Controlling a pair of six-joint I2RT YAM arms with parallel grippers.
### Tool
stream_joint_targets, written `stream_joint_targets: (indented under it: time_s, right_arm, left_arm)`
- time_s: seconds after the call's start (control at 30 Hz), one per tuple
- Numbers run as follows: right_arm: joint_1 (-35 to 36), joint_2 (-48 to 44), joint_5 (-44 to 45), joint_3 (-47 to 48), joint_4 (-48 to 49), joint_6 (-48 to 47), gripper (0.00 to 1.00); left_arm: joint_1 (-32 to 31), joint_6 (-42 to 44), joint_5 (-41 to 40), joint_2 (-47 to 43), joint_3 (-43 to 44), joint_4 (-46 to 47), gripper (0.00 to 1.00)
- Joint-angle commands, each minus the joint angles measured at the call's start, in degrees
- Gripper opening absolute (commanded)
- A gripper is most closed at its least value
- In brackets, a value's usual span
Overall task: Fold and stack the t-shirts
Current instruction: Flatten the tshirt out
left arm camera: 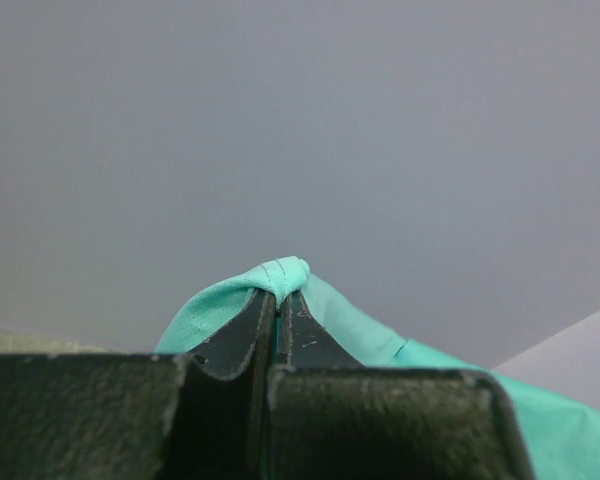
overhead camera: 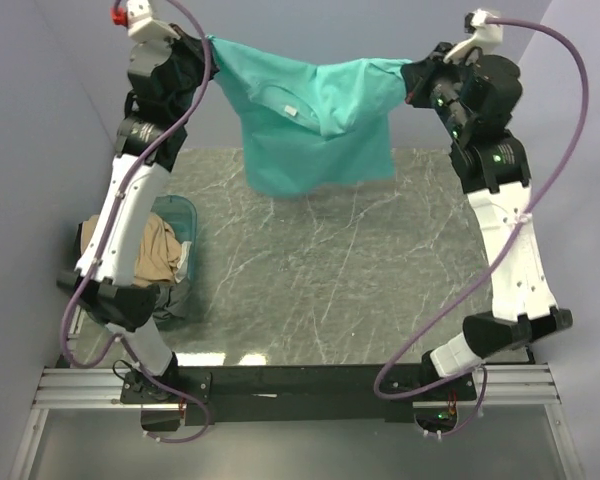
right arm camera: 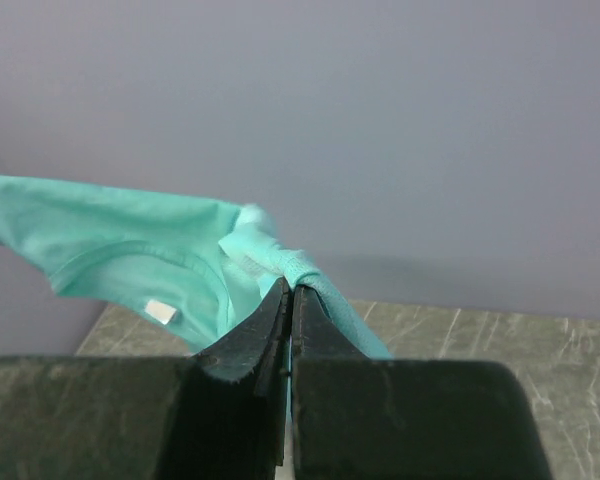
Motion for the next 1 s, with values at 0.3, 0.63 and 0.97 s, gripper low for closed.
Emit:
stream_joint_targets:
  time_s: [0.3,0.63,0.97]
  right_arm:
    - [-2.75,-26.97,-2.13,-49.64,1.16,11.89,0.0]
    - [-2.75,-42.36,-1.35,-79.95,-10.88,18.05,0.49]
    - [-2.84,-34.82,-3.09,-71.53,-2.81,15.25,0.86]
  left_arm:
    - [1.23,-8.62,-3.94,-25.59,-49.21,6.38,0.01]
    - [-0.34,-20.24,-3.68,-31.23,-76.92,-1.09,0.72]
    - [-9.22,-17.78,-3.85,-27.9,-71.22,0.93,1.0]
